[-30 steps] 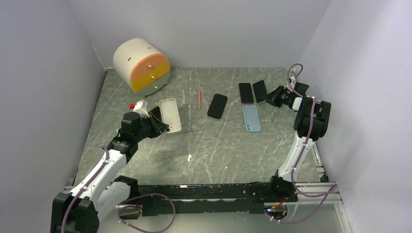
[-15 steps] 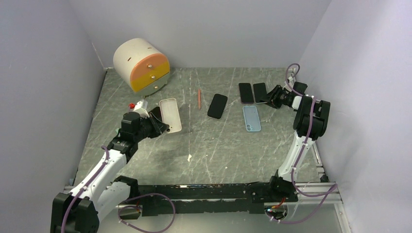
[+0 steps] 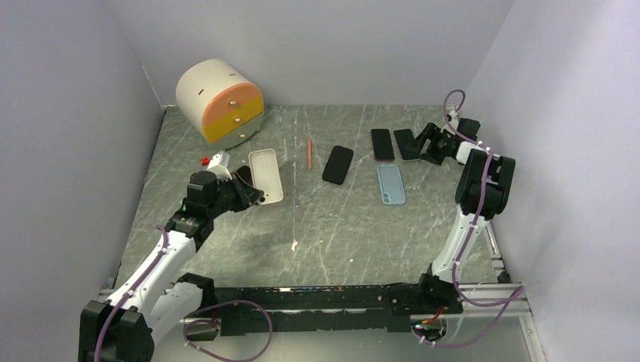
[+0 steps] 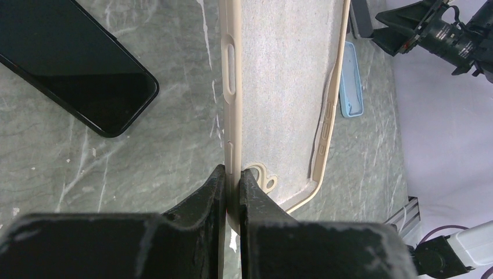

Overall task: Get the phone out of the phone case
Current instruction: Place the phone at the center of the board.

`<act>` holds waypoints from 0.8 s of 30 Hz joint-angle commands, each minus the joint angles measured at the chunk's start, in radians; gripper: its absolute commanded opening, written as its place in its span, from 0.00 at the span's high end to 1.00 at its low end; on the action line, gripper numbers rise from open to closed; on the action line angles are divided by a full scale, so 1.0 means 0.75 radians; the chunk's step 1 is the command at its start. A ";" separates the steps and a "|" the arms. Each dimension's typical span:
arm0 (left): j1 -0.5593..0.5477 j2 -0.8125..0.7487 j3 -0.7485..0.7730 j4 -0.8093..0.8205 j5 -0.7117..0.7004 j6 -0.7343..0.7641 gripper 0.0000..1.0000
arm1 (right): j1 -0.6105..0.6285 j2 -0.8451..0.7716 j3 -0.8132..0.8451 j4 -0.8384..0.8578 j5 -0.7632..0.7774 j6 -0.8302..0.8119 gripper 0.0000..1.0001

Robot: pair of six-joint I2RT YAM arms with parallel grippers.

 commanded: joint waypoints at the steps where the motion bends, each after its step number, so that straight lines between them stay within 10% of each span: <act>1: 0.004 0.011 0.083 0.051 0.046 0.015 0.97 | 0.011 -0.125 -0.080 -0.079 0.245 -0.074 0.16; 14: -0.010 0.092 0.166 0.042 0.108 -0.033 0.98 | 0.271 -0.632 -0.440 0.006 0.433 0.062 0.06; 24: -0.041 0.194 0.275 -0.044 0.044 -0.097 0.97 | 0.955 -1.095 -0.662 0.161 0.781 0.411 0.07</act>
